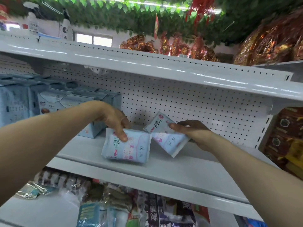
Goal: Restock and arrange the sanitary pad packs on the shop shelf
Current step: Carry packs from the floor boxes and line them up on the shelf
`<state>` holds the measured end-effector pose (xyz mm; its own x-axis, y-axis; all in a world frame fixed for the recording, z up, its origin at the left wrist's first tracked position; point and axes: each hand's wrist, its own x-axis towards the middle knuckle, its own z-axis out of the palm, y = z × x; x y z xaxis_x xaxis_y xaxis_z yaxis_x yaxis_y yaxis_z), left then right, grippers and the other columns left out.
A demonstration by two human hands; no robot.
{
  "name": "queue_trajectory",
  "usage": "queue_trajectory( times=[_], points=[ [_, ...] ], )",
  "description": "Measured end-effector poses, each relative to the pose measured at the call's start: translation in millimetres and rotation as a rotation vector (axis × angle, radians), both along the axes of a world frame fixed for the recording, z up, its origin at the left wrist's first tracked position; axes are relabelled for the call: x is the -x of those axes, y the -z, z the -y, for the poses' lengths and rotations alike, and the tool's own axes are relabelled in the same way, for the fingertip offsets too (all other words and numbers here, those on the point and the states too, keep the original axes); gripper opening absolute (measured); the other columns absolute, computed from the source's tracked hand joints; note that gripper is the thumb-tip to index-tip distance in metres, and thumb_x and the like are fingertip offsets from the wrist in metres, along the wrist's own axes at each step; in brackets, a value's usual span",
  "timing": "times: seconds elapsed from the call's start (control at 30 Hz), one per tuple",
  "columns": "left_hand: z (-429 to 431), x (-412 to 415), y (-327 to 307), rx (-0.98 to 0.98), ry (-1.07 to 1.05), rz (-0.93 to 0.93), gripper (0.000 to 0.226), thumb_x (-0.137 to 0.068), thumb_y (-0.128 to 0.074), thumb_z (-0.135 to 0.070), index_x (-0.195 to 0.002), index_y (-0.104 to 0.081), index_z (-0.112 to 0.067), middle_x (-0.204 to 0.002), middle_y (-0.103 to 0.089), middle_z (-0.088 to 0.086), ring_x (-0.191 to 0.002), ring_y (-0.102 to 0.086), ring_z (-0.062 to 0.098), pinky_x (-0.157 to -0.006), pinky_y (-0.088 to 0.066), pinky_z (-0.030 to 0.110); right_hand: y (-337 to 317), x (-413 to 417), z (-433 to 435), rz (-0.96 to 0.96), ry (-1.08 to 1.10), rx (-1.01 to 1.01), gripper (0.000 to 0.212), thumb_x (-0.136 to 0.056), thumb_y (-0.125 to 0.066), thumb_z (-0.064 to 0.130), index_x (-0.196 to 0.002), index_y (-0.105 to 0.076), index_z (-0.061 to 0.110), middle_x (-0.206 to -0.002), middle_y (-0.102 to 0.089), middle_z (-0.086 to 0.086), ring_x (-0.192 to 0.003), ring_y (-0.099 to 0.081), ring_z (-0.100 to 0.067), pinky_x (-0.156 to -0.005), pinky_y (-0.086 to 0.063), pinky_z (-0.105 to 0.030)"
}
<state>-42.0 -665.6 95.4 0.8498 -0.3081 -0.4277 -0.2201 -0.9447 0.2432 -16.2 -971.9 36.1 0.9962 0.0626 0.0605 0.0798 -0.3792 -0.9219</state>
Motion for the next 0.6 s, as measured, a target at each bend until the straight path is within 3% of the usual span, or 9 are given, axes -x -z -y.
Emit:
queue_trajectory(
  times=[0.1,0.2,0.33,0.47,0.6],
  points=[
    [4.3,-7.0,-1.4,-0.039,0.016,0.027,0.044,-0.084,-0.076,-0.037,-0.122,-0.063,-0.021,-0.110,-0.070,-0.012,-0.105,-0.063,0.009,-0.108,-0.042,0.033,-2.3,-3.1,5.4,0.010,-0.052,0.049,0.088,-0.054,-0.093,0.060,-0.122,-0.067,0.011,-0.104,-0.078,-0.003,-0.095,-0.075,-0.020,-0.094,-0.058,-0.039],
    [8.3,-20.5,-0.2,-0.098,0.068,0.018,0.040,-0.085,-0.073,-0.043,-0.118,-0.061,-0.025,-0.107,-0.069,-0.013,-0.098,-0.063,0.003,-0.106,-0.043,0.033,-4.7,-3.9,11.1,0.045,-0.063,0.077,0.072,-0.064,-0.091,0.052,-0.120,-0.069,0.011,-0.105,-0.077,-0.002,-0.098,-0.074,-0.021,-0.096,-0.057,-0.040],
    [12.3,-45.1,0.3,-0.185,0.158,0.110,0.052,-0.081,-0.069,-0.055,-0.120,-0.058,-0.023,-0.117,-0.066,-0.008,-0.108,-0.060,0.012,-0.101,-0.043,0.031,-5.1,-8.1,19.0,0.064,-0.008,0.091,0.097,-0.047,-0.095,0.060,-0.128,-0.064,0.016,-0.111,-0.076,0.001,-0.101,-0.073,-0.017,-0.099,-0.054,-0.038],
    [9.6,-76.9,4.6,-0.233,0.204,0.247,0.039,-0.076,-0.078,-0.057,-0.102,-0.056,-0.040,-0.093,-0.064,-0.018,-0.102,-0.063,0.014,-0.096,-0.049,0.034,-2.6,-13.3,22.8,0.070,0.004,0.093,0.098,-0.046,-0.095,0.058,-0.128,-0.063,0.015,-0.109,-0.077,-0.001,-0.101,-0.073,-0.019,-0.099,-0.054,-0.038],
    [12.8,-110.5,7.5,-0.251,0.214,0.325,0.057,-0.073,-0.084,-0.051,-0.120,-0.058,-0.031,-0.089,-0.065,-0.016,-0.088,-0.062,0.010,-0.078,-0.051,0.026,0.2,-17.6,19.2,0.087,0.035,0.053,0.085,-0.054,-0.096,0.044,-0.126,-0.062,0.013,-0.111,-0.076,-0.005,-0.103,-0.073,-0.020,-0.092,-0.055,-0.033]
  ],
)
